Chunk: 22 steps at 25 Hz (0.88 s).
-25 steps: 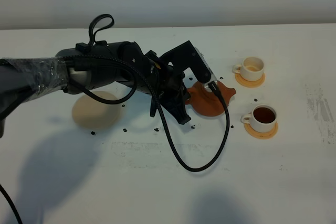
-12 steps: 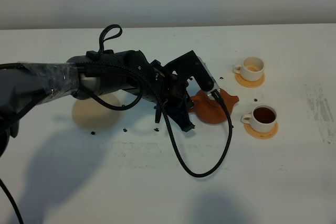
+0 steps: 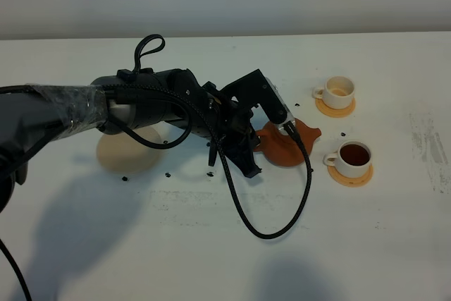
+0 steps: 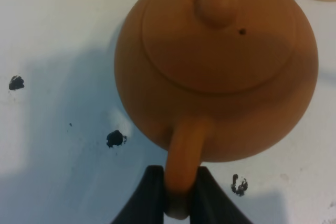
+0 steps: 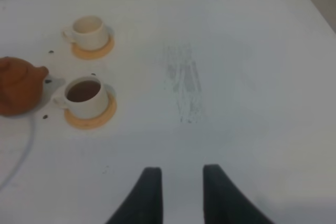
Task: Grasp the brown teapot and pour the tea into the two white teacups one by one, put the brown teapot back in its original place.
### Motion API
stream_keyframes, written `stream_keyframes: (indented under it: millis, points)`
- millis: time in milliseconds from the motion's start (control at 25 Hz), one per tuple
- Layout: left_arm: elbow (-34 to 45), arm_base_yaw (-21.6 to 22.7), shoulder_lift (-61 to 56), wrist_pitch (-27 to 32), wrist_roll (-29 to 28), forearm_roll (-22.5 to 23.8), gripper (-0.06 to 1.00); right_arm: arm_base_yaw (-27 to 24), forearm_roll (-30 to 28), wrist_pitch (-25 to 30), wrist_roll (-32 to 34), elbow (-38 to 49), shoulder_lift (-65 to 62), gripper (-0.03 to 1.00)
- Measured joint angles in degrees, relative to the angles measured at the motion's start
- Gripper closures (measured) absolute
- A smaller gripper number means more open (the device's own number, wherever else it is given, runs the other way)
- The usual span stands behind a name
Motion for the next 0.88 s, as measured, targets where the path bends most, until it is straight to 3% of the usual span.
stream_keyframes:
  millis: [520, 880]
  points:
    - [-0.9, -0.1, -1.8, -1.6, 2.4, -0.2, 0.86, 0.0, 0.0, 0.0, 0.0, 0.0, 0.0, 0.74]
    - [-6.7, 0.4, -1.8, -0.6, 2.4, 0.0, 0.86, 0.0, 0.0, 0.0, 0.0, 0.0, 0.0, 0.74]
